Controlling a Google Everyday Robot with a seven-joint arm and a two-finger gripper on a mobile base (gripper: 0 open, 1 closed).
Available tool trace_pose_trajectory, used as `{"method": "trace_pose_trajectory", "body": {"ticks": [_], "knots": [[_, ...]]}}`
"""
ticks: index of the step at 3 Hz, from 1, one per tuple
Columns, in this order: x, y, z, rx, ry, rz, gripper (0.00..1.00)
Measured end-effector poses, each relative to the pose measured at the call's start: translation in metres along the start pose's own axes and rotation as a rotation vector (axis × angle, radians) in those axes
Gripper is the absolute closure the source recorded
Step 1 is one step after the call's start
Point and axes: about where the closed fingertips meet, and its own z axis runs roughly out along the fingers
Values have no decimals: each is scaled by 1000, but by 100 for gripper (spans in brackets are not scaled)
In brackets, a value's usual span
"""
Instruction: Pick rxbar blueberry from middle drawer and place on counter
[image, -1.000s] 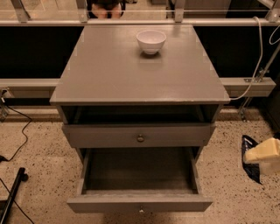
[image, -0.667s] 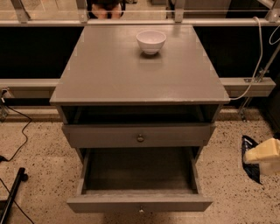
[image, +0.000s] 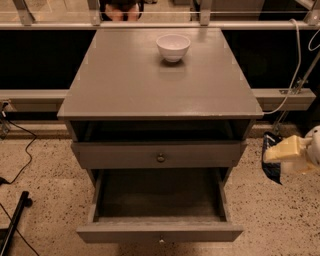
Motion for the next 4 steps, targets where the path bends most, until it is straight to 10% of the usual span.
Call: {"method": "trace_pose_trajectory", "body": {"ticks": [4], "knots": [[116, -131, -13, 138, 198, -188, 100]]}}
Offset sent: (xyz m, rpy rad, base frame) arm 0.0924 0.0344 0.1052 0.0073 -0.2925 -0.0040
